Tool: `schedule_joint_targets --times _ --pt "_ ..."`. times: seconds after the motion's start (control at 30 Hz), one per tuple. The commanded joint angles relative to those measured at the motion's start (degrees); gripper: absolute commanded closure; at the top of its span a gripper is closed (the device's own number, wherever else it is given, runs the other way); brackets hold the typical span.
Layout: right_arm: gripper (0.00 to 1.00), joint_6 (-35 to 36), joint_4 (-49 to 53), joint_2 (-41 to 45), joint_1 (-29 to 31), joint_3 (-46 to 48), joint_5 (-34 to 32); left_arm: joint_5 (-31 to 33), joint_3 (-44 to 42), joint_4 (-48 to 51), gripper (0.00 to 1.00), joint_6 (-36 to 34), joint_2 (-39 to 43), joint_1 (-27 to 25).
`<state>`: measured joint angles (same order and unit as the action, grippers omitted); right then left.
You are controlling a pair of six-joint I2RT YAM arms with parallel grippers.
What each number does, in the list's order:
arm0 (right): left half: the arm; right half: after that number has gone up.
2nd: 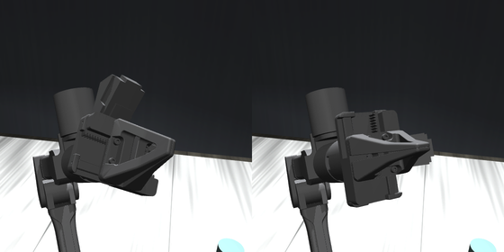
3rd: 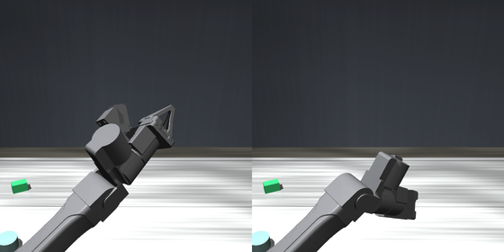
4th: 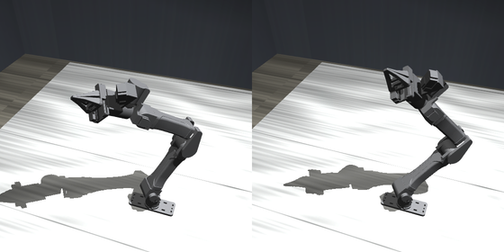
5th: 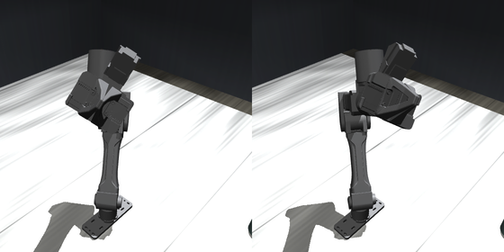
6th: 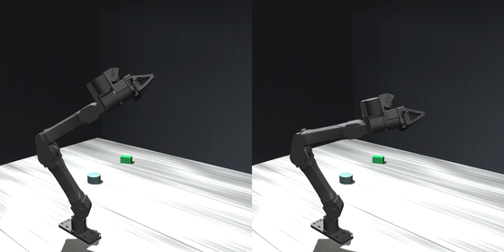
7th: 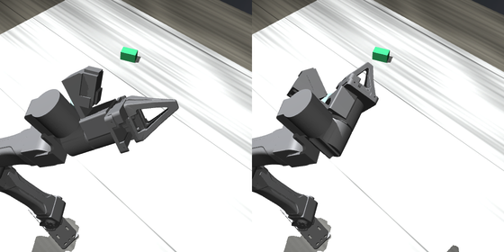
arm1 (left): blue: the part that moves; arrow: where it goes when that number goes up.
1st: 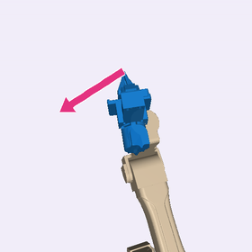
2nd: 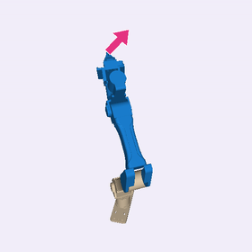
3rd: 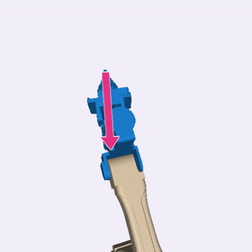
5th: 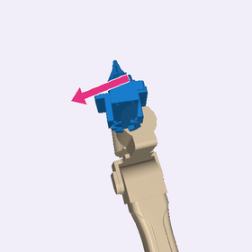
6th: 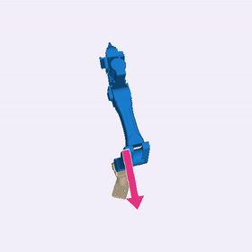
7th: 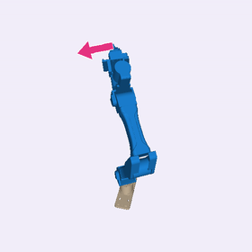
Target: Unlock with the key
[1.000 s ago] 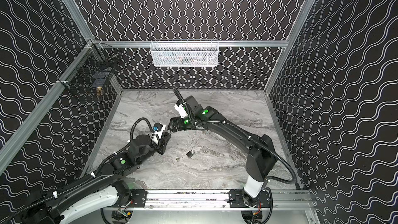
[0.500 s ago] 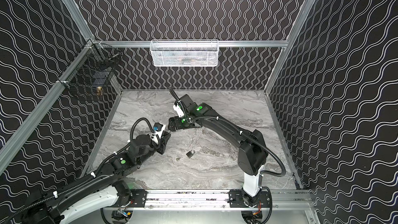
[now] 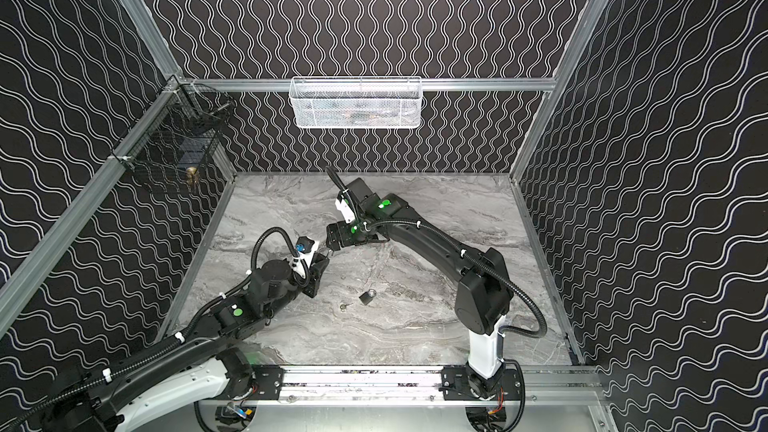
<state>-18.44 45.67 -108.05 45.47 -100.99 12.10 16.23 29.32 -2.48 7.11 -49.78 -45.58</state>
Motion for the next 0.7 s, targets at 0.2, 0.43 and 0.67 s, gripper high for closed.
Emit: schedule_joint_targets --times 0.2,0.43,0.67 --pt "0.09 2.4 3.9 -0.3 0.1 -1.8 -3.3 1.6 -0.2 -3.0 1.0 -0.8 -0.2 0.1" --pt "0.08 3.2 2.4 1.3 -0.1 1.7 -0.4 2.5 0.5 -2.4 1.0 0.3 -1.7 0.1" --pt "0.08 0.4 0.1 5.3 -2.2 8.3 -3.6 3.9 1.5 -0.7 1.0 1.4 -2.7 0.1"
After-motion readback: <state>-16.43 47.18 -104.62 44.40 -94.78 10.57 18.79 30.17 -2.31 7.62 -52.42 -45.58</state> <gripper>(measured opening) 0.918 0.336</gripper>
